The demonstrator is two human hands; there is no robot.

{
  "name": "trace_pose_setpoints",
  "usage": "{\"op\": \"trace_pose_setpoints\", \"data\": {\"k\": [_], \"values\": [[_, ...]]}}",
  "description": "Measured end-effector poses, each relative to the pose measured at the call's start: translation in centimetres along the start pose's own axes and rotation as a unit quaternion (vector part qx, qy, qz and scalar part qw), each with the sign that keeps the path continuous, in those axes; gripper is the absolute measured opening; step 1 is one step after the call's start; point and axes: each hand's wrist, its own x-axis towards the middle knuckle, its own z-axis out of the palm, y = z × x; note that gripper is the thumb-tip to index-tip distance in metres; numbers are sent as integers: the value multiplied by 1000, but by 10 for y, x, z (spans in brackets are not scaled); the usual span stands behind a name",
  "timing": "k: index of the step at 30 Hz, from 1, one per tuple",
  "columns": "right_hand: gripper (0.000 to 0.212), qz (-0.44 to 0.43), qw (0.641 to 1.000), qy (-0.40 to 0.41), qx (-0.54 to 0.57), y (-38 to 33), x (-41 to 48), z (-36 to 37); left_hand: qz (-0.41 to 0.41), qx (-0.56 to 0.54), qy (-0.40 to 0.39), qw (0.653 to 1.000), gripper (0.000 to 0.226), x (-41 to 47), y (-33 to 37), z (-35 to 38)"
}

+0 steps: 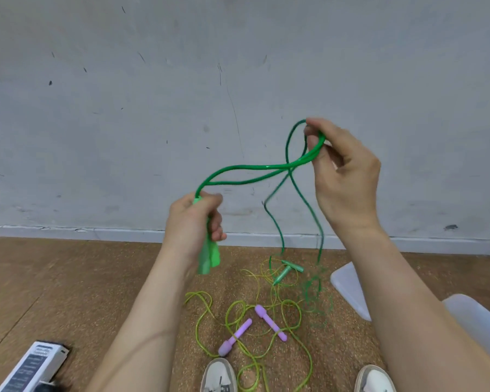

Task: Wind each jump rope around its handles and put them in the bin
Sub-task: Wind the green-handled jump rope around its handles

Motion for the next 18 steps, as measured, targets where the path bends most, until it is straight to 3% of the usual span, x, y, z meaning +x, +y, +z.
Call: {"op": "trace_pose_setpoints", "data": {"k": [2,3,6,8,9,13,16,18], "values": [[43,76,990,-103,-53,11,-7,3,-75,52,-64,994,33,-2,-6,1],[55,132,965,-196,-112,18,-13,3,-115,66,-89,987,38,-4,-8,3],[72,278,790,-479,-263,30,-32,-2,-205,56,-158,964,50,-7,-13,10],[52,322,705,-561,-290,23,-35,-5,-240,36,-179,954,54,-8,-14,16],[44,344,691,-574,-274,18,-36,-6,-252,18,-174,952,55,-8,-15,19],[60,487,701,-519,-49,-10,-47,-3,-208,-92,-74,971,45,-5,-17,33],[66,516,688,-503,88,-21,-56,2,-149,-109,6,983,42,-2,-20,38],[58,510,681,-501,157,-24,-60,3,-133,-96,21,986,41,-1,-21,39]]}}
